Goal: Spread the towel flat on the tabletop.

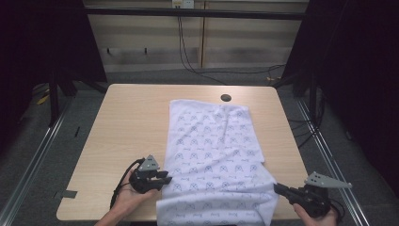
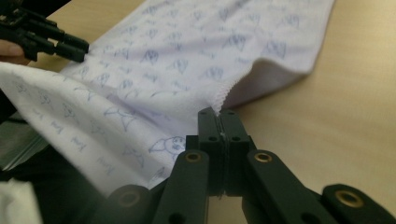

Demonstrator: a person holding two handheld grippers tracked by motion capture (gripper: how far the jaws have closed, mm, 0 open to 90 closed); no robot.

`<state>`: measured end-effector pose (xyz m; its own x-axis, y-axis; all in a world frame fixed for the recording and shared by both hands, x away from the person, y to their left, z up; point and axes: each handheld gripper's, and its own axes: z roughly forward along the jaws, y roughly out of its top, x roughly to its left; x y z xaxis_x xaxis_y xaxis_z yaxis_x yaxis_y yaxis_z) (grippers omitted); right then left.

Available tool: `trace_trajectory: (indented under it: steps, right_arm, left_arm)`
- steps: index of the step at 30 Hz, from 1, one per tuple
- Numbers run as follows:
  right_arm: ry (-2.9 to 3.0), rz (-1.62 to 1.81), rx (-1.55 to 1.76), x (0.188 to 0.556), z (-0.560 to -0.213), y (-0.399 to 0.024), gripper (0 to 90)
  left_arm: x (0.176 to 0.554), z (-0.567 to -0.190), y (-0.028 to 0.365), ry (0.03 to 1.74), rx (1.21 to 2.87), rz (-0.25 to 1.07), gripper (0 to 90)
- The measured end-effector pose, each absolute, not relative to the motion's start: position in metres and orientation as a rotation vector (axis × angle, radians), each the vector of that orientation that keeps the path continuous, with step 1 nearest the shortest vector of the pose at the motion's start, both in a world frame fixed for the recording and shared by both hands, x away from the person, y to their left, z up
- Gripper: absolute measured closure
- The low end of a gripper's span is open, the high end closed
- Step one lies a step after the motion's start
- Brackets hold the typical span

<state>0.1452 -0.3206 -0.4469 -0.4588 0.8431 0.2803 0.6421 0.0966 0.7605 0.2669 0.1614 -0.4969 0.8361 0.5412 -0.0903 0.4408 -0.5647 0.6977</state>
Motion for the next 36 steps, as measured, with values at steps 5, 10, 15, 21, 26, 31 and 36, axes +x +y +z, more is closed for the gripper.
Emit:
trace_trajectory:
  steps: [5,10,15,21,26,31,36]
  right_arm:
    - [2.197,1.275,1.473,0.125,-0.456,-0.322,81.6]
    - [2.173,1.247,1.436,0.142,-0.451,-0.314,68.8]
    - [2.266,1.247,1.314,0.206,-0.451,-0.286,66.9]
    - [2.365,1.162,1.215,0.273,-0.466,-0.256,68.5]
    - [2.387,1.117,1.242,0.322,-0.482,-0.243,71.9]
    - [2.457,0.971,1.152,0.322,-0.498,-0.233,82.9]
    - [2.477,0.954,1.147,0.307,-0.496,-0.235,88.2]
  left_arm:
    - [0.253,-0.496,0.176,0.73,2.244,0.121,65.8]
    - [0.265,-0.495,0.177,0.752,2.25,0.118,64.1]
    - [0.279,-0.493,0.173,0.791,2.255,0.115,60.6]
    - [0.302,-0.483,0.158,0.828,2.143,0.122,61.2]
    - [0.326,-0.494,0.149,0.882,2.181,0.16,65.0]
    - [0.324,-0.498,0.153,0.824,2.233,0.203,75.2]
    - [0.324,-0.5,0.156,0.824,2.211,0.188,84.8]
